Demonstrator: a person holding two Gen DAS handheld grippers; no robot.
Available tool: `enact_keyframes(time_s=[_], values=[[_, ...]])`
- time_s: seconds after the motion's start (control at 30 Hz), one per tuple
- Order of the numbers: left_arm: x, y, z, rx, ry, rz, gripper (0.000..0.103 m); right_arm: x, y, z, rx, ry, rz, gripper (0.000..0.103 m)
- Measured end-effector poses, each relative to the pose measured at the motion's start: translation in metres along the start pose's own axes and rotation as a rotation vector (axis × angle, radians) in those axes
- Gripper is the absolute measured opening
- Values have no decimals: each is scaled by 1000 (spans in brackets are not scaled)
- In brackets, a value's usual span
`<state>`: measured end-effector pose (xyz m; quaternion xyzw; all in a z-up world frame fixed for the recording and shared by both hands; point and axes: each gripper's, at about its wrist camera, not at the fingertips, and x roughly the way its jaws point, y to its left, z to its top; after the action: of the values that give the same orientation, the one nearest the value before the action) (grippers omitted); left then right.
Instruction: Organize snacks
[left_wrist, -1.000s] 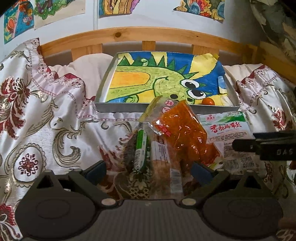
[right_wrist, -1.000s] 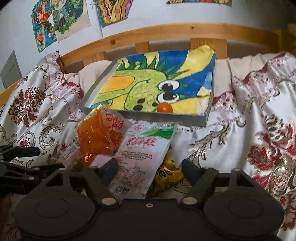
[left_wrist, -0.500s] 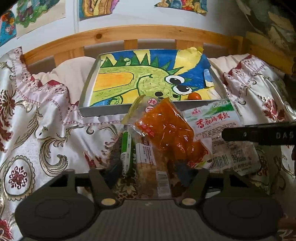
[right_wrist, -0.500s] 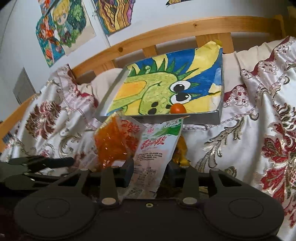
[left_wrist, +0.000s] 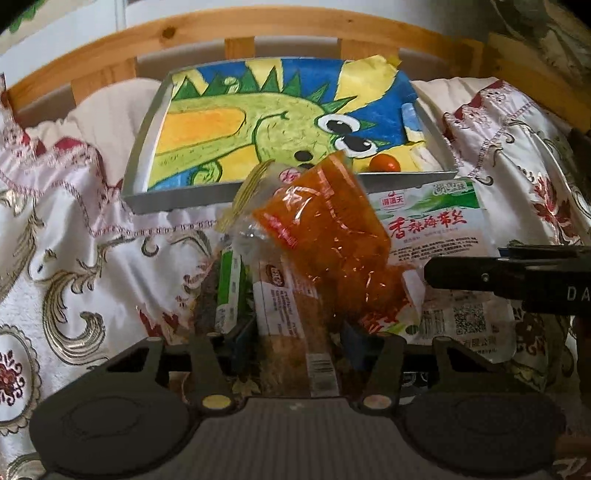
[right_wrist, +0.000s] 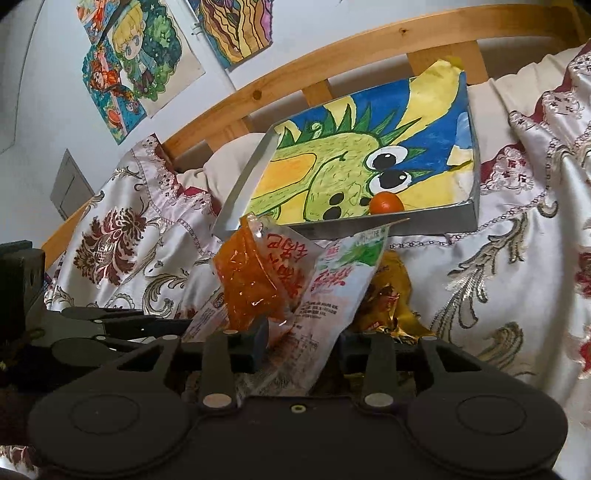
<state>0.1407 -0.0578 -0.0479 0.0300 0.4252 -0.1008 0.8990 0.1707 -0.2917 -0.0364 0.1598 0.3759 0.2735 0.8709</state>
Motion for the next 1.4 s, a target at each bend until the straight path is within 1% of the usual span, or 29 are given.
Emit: enact_keyframes(time_s=[0.1, 0.2, 0.23, 0.27, 0.33, 0.43, 0.53, 0.67, 0.87, 1.03, 1.17, 1.4], values=[[6, 3, 3, -15, 17, -3, 57, 4, -2, 0, -2, -2, 1, 41], [9, 2, 5, -2, 19, 8, 55, 5, -4, 1, -1, -5, -5, 40], [9, 0, 5, 3, 19, 18, 53, 5, -4, 1, 0, -5, -6, 36], [10, -1, 6, 5, 24, 37, 47, 3, -4, 0, -4, -7, -7, 29], [9, -3, 7, 1, 32, 59, 45, 3, -1, 1, -31, -4, -28, 20], [4, -7, 5, -13, 26, 76, 44, 2, 2, 0, -51, -3, -26, 17], [-3, -6, 1, -40, 29, 66, 44, 0, 10, -1, -109, -6, -45, 17], [-17, -1, -4, -105, 21, 41, 43, -3, 21, -4, -184, -1, -73, 16], [-40, -1, -16, -188, -17, 32, 43, -17, 44, -10, -334, -41, -131, 12], [-54, -4, -27, -191, -36, 6, 43, -34, 60, -16, -425, -81, -145, 8], [-65, -4, -32, -195, -72, -20, 43, -44, 73, -19, -489, -126, -175, 6], [-76, 2, -24, -230, -156, 3, 43, -52, 86, -23, -580, -214, -223, 5]])
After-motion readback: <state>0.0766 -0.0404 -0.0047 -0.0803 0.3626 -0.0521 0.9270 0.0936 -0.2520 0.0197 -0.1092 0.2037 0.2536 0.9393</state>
